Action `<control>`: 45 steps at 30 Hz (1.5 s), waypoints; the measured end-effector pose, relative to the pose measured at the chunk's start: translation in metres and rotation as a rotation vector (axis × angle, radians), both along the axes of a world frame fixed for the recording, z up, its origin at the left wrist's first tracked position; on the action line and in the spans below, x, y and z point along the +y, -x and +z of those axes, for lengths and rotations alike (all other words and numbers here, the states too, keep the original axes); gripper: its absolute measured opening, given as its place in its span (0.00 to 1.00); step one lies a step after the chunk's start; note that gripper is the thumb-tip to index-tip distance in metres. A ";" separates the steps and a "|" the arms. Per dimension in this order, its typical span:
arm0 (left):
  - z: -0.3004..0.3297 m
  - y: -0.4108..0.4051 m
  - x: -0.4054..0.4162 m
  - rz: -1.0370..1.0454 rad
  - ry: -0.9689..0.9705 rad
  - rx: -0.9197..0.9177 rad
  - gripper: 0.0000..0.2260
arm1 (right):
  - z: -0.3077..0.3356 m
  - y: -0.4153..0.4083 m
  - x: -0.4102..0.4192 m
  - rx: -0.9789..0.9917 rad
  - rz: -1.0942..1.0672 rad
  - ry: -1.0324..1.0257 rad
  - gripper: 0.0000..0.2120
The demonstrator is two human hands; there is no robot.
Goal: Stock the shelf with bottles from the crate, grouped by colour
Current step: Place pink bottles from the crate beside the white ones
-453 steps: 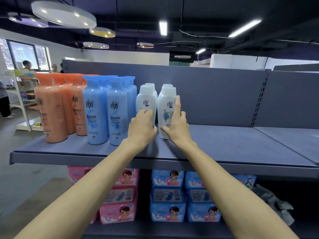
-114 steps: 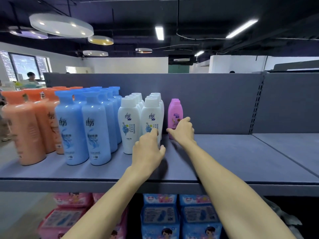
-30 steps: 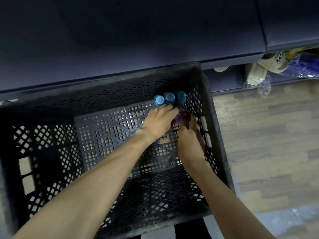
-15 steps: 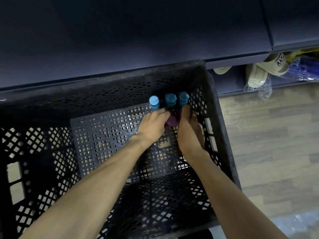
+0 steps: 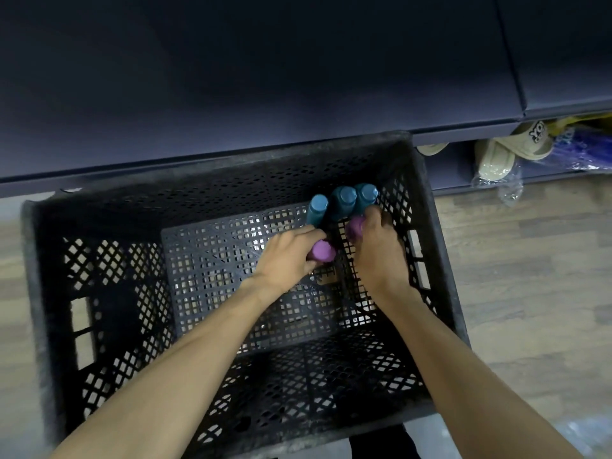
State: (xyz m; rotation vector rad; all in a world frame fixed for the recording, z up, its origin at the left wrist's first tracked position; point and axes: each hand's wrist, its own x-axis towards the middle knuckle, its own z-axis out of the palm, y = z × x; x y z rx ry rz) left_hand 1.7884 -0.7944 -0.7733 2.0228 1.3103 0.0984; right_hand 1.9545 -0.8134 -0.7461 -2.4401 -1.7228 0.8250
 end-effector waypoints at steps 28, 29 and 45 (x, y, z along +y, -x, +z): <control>0.502 0.090 0.053 0.061 -0.336 -0.273 0.18 | 0.508 0.014 0.030 0.396 0.380 -0.681 0.12; 0.526 0.090 0.055 0.037 -0.365 -0.290 0.18 | 0.530 0.015 0.031 0.400 0.394 -0.713 0.12; 0.829 0.078 0.076 0.056 -0.704 -0.563 0.18 | 0.799 0.003 0.080 0.579 0.528 -1.088 0.12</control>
